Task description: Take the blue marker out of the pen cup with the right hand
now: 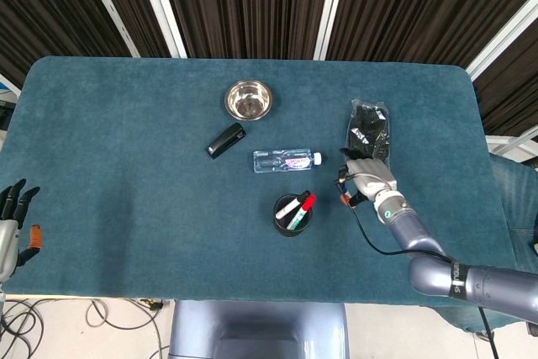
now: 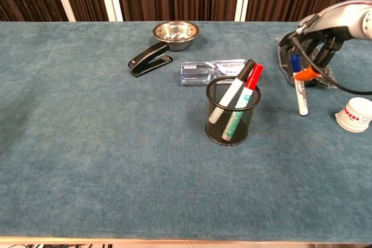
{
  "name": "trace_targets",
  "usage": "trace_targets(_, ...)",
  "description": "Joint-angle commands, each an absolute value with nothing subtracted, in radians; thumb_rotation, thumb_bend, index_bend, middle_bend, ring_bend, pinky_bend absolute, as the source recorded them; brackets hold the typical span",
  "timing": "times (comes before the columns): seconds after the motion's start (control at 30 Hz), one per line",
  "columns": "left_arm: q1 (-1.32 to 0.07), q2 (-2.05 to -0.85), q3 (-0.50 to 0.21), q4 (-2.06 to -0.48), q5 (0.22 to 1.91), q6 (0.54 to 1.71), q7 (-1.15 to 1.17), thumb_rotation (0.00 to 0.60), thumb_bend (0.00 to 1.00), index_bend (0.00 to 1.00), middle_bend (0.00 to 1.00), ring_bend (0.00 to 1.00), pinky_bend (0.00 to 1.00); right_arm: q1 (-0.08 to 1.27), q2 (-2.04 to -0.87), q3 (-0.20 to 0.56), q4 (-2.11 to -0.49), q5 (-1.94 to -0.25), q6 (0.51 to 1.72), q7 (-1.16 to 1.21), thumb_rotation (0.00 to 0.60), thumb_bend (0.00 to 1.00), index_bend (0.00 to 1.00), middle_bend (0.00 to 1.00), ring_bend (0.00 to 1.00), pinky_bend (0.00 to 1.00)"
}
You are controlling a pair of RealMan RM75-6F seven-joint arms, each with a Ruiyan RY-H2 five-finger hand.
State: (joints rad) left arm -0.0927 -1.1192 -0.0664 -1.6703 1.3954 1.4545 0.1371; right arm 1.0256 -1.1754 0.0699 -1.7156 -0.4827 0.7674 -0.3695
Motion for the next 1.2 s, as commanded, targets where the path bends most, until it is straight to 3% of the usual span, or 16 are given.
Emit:
trace_targets(0.03,-0.093,-1.118,-0.067,-1.671,1.397,1.456,0.136,0.6,0.59,0.12,0.0,0.0,0.0,1.052,-1.192,0.06,-1.737,-0.453,0.786,-0.404,0.6,0.24,0.31,0.0,0.0,0.16)
trace_targets(0.13,-0.092,-1.117,-0.068,-1.672,1.396,1.458,0.133,0.6,0.59,0.12,0.0,0.0,0.0,1.052,-1.192,0.093,-1.756,-0.447,0.823,-0.382,0.6,0.16,0.11,0.0,0.0,0.16)
trace_targets(0.2,-0.091,-1.116,-0.068,-1.672,1.396,1.459,0.132,0.6,0.59,0.12,0.0,0.0,0.0,1.048,-1.18,0.113,-1.769,-0.449,0.842,-0.366,0.6,0.14,0.04,0.0,0.0,0.16)
trace_targets(0.57,-0.09,-1.116,-0.066,-1.673,1.4,1.462,0.132,0.6,0.59,0.12,0.0,0.0,0.0,1.005,-1.051,0.113,-1.829,-0.454,0.892,-0.362,0.6,0.13,0.02,0.0,0.0,0.16)
trace_targets(0.7,-0.09,-1.117,-0.067,-1.671,1.402,1.465,0.136,0.6,0.59,0.12,0.0,0.0,0.0,0.855,-0.999,0.05,-1.93,-0.69,1.064,-0.319,0.6,0.13,0.01,0.0,0.0,0.16)
trace_targets(0.87,-0.088,-1.12,-0.066,-1.671,1.406,1.471,0.142,0.6,0.59,0.12,0.0,0.0,0.0,0.632,-1.035,-0.05,-1.931,-1.039,1.325,-0.229,0.6,0.14,0.01,0.0,0.0,0.16)
trace_targets(1.2,-0.088,-1.121,-0.066,-1.67,1.404,1.47,0.146,0.6,0.59,0.12,0.0,0.0,0.0,0.372,-1.128,-0.168,-1.833,-1.336,1.592,-0.185,0.6,0.16,0.01,0.0,0.0,0.16)
